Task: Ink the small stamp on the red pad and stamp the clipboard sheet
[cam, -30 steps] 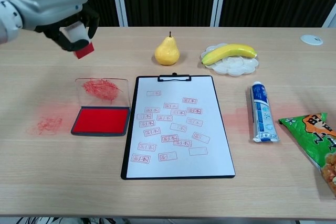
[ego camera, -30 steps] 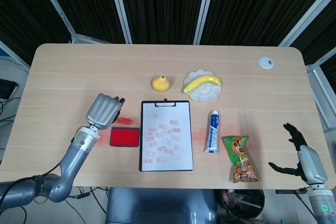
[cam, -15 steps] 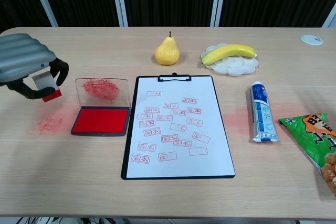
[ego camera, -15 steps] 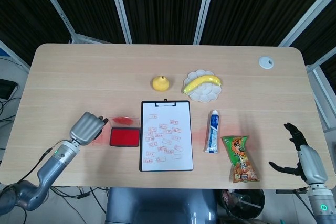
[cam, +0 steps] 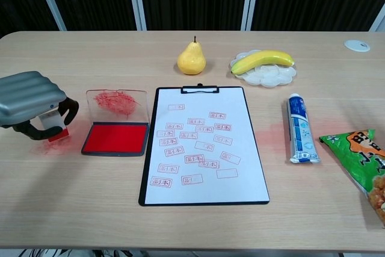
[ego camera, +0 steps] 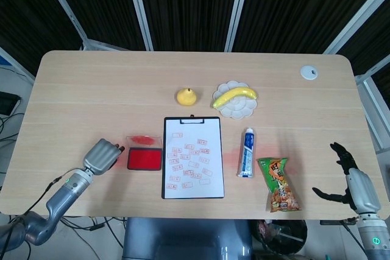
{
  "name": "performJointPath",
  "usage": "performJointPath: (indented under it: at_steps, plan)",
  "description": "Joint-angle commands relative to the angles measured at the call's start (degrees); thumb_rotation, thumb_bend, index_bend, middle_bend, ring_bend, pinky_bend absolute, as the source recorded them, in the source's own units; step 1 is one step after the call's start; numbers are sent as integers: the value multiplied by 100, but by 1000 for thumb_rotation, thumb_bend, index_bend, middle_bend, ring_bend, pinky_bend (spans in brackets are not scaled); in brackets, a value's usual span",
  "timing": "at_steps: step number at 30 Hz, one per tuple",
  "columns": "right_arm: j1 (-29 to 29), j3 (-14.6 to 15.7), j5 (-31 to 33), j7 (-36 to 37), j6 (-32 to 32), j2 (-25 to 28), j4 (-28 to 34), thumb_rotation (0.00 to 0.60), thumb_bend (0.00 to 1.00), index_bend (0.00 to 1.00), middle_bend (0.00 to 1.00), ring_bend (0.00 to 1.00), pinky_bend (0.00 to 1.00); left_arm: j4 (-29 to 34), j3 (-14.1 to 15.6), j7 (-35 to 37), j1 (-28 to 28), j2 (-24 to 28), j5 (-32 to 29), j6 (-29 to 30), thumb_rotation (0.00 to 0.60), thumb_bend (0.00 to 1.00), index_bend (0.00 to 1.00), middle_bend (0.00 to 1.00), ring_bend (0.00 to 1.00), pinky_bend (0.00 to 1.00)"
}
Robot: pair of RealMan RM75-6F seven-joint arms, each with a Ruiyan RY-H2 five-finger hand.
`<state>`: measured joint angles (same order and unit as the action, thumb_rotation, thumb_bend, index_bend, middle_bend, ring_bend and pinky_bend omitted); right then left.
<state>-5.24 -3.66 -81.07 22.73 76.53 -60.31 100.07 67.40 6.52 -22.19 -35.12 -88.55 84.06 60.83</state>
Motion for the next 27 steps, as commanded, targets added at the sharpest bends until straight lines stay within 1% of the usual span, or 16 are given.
performJointPath:
  at_steps: [1, 9, 15, 19, 27]
  plan:
    - [0, -1, -1, -2, -1, -1, 1, 600, 135, 90, 0, 0, 219, -85, -13, 47, 55, -59, 36, 4, 600, 482, 678, 745, 922, 1000]
    - [-4, -12, -1, -51, 9, -5, 66, 600, 135, 90, 0, 0, 219, -286, -72, 162, 235, -202, 31, 70, 600, 460, 656, 725, 921, 1000]
    - [-6, -24, 23, -112, 10, 4, 124, 600, 136, 90, 0, 0, 219, -454, -187, 170, 388, -381, -22, 213, 600, 453, 650, 718, 921, 1000]
    - [-2, -25, 36, -115, 8, -6, 102, 600, 136, 90, 0, 0, 219, -583, -260, 229, 464, -498, -61, 248, 600, 448, 624, 703, 921, 1000]
    - [-2, -26, 30, -136, 9, -10, 104, 600, 136, 90, 0, 0, 219, -702, -312, 236, 515, -577, -43, 214, 600, 436, 583, 660, 921, 1000]
